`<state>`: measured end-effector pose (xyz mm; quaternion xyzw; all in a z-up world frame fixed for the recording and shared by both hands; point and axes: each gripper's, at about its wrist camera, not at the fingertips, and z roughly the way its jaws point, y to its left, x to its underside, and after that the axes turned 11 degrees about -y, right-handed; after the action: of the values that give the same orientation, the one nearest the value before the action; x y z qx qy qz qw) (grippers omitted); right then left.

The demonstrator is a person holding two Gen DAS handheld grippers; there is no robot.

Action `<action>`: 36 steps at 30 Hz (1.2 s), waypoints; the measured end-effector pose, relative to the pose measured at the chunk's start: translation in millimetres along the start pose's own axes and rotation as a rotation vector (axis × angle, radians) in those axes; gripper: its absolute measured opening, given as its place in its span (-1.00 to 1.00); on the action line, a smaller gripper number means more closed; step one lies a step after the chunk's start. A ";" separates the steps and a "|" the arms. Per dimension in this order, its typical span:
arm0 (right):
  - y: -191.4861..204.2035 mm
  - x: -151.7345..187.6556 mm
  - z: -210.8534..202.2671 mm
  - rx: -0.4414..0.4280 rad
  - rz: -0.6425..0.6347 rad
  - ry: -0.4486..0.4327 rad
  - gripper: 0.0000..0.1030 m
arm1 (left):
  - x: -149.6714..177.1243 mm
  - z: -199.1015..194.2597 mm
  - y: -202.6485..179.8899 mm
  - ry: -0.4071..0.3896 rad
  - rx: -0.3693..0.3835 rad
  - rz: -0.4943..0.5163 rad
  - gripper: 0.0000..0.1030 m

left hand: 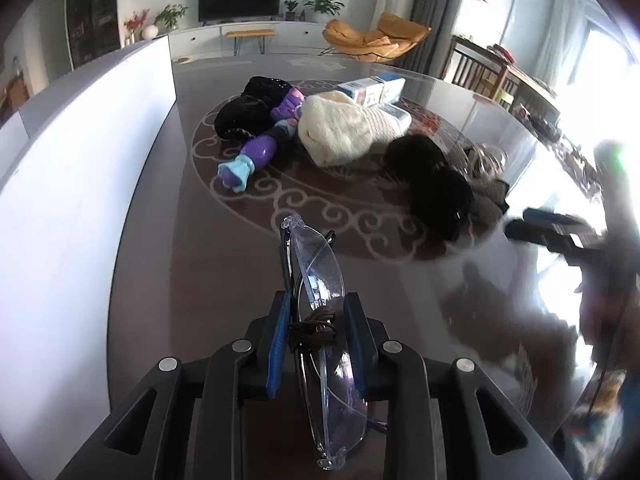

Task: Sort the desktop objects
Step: 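Grasp and lift the eyeglasses with the left tool while the right tool grasps the hair claw clip, then carry the eyeglasses and claw clip into the white bin and open both tools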

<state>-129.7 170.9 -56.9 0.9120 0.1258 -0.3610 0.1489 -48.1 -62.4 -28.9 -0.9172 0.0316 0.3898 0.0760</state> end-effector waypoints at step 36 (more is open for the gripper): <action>121.4 -51.1 -77.6 -0.130 -0.231 -0.104 0.10 | -2.5 -85.8 3.4 -0.143 0.158 -0.163 -0.16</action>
<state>-76.7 80.6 54.5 0.8600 0.2450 -0.4134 0.1715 10.7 -79.8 31.2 -0.8777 -0.0181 0.4431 0.1814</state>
